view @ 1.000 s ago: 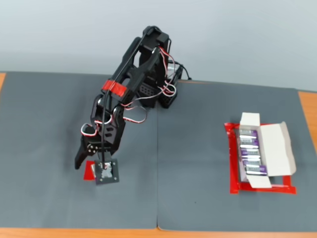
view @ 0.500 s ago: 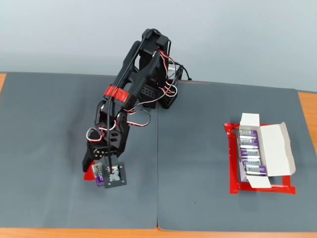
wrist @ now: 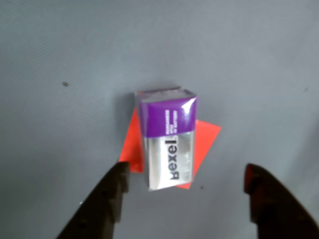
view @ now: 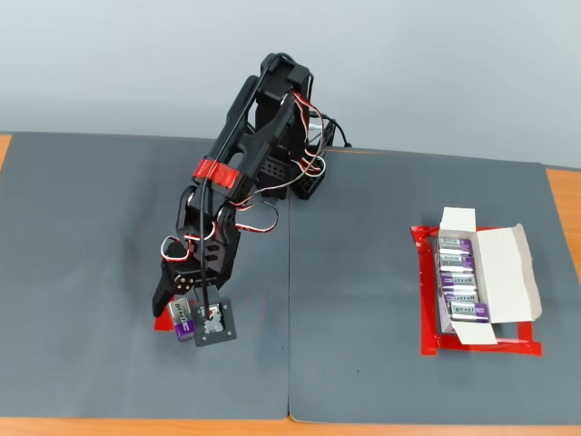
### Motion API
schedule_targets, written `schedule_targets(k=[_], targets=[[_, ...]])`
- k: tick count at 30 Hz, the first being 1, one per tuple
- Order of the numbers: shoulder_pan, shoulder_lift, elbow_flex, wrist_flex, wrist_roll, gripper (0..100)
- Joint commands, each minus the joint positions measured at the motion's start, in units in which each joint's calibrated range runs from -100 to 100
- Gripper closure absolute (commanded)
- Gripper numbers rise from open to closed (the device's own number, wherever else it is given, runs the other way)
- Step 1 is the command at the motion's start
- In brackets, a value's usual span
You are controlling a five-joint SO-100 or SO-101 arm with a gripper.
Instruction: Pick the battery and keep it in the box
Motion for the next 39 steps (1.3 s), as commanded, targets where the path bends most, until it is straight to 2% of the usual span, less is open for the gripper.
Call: schedule_targets(k=[1, 4, 39], targets=[[-0.03, 0.04, -2.07, 0.47, -0.21, 69], [0.12, 0.97, -1.62, 0.47, -0.16, 66], [0.49, 5.63, -2.34, -0.48, -0.21, 66]])
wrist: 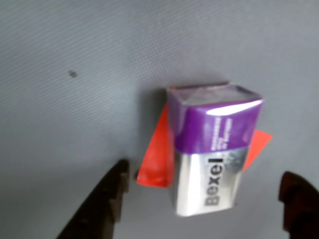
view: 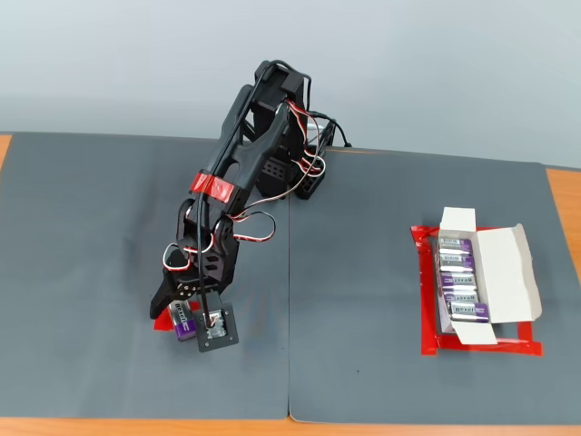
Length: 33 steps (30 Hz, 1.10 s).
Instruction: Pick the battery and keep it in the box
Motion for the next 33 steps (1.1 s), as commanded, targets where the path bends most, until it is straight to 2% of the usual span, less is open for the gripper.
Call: schedule_targets(k=[1, 27, 33], targets=[[0.49, -0.32, -2.25, -0.48, -0.21, 66], [1.76, 2.4, -4.7, -0.48, -0.16, 66], [2.06, 2.4, -4.7, -0.48, -0.16, 77]])
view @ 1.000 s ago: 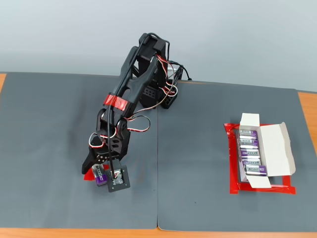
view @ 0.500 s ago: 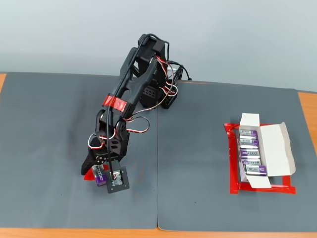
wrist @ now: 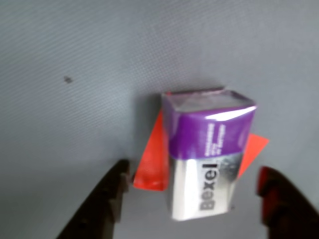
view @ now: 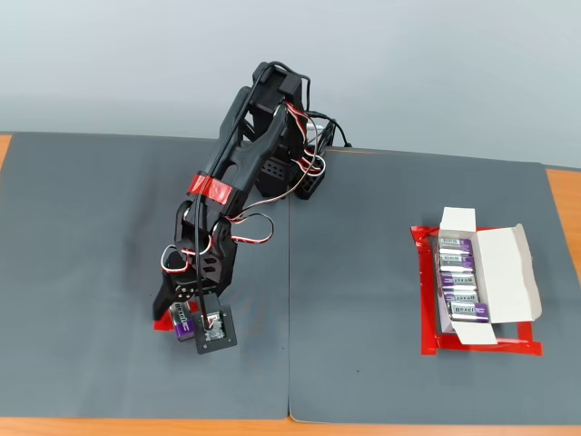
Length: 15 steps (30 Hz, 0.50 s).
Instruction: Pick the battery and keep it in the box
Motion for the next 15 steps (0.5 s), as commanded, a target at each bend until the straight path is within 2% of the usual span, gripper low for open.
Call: schedule_targets(k=[1, 15], targets=[[0.73, 0.1, -2.63, -0.57, -0.11, 78], [1.78, 0.19, -2.0, -0.48, -0.16, 91]])
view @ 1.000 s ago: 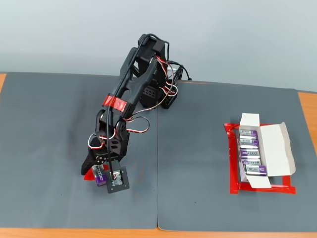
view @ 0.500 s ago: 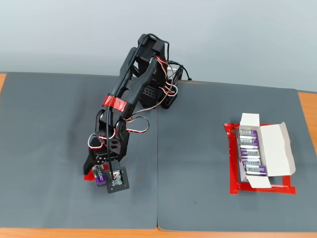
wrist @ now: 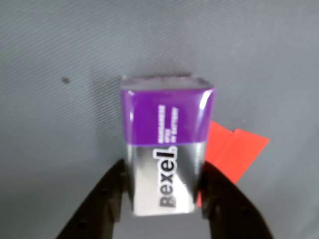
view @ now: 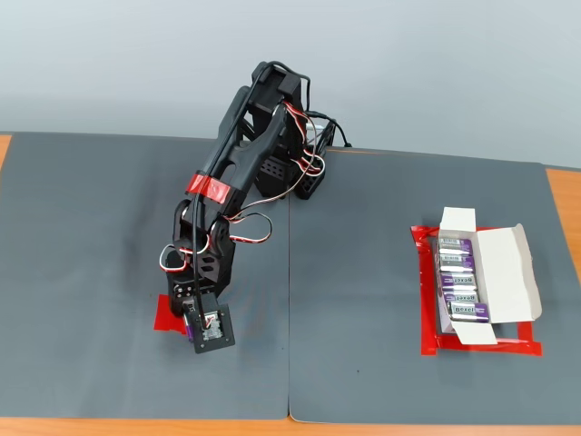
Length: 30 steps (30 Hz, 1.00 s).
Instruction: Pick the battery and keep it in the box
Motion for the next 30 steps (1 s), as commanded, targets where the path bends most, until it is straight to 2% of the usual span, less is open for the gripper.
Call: schedule_targets(k=[1, 14, 30], targets=[[0.82, 0.1, -2.0, -0.39, 0.03, 92], [0.3, -0.91, -2.09, 0.21, -0.28, 95], [-3.13, -8.71, -2.9, 0.3, -7.68, 95]])
